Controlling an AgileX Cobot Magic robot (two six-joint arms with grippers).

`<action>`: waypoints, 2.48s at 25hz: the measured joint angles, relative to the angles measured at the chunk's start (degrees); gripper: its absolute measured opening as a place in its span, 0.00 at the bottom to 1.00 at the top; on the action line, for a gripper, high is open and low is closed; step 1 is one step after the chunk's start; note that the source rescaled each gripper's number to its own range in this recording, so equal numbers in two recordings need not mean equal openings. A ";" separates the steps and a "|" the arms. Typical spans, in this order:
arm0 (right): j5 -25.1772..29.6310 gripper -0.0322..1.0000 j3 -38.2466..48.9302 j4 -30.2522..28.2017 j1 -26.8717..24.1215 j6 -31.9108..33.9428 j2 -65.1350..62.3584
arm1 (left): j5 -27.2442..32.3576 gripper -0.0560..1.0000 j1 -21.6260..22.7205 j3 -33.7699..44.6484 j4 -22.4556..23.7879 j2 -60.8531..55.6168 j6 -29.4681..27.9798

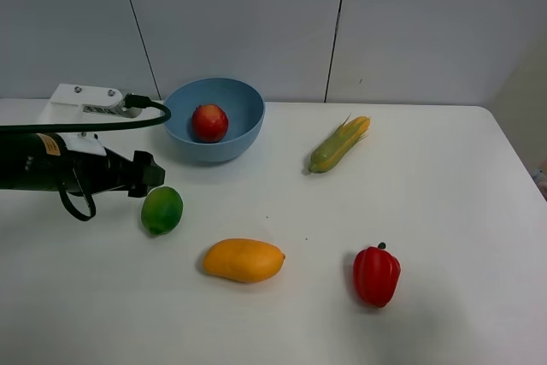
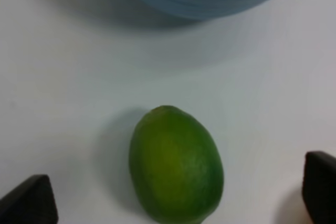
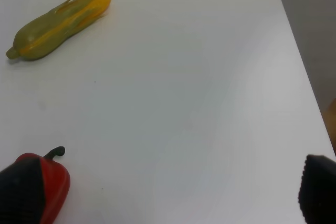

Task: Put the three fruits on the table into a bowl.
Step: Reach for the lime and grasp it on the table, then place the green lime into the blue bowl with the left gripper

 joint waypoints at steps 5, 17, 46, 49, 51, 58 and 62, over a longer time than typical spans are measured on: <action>0.00 0.89 0.00 0.00 0.00 0.05 0.00 | -1.19 0.99 0.01 0.00 2.21 3.60 0.00; 0.00 0.89 0.00 0.00 0.00 0.05 0.00 | -4.01 1.00 -0.06 -4.10 2.39 17.67 0.00; 0.00 0.89 0.00 0.00 0.00 0.17 0.00 | 2.02 0.06 -0.06 -10.03 2.50 27.17 -1.29; 0.00 0.89 0.00 0.00 0.00 0.17 0.00 | 7.62 0.06 -0.06 -15.90 3.15 25.51 -1.29; 0.00 0.89 0.00 0.00 0.00 0.17 0.00 | 9.91 0.06 -0.06 -21.75 4.58 24.12 -1.29; 0.00 0.89 0.00 0.00 0.00 0.17 0.00 | 13.03 0.06 -0.06 -43.54 8.18 27.23 0.59; 0.00 0.89 0.00 0.00 0.00 0.17 0.00 | 17.25 0.06 -0.06 -53.45 8.37 35.53 3.01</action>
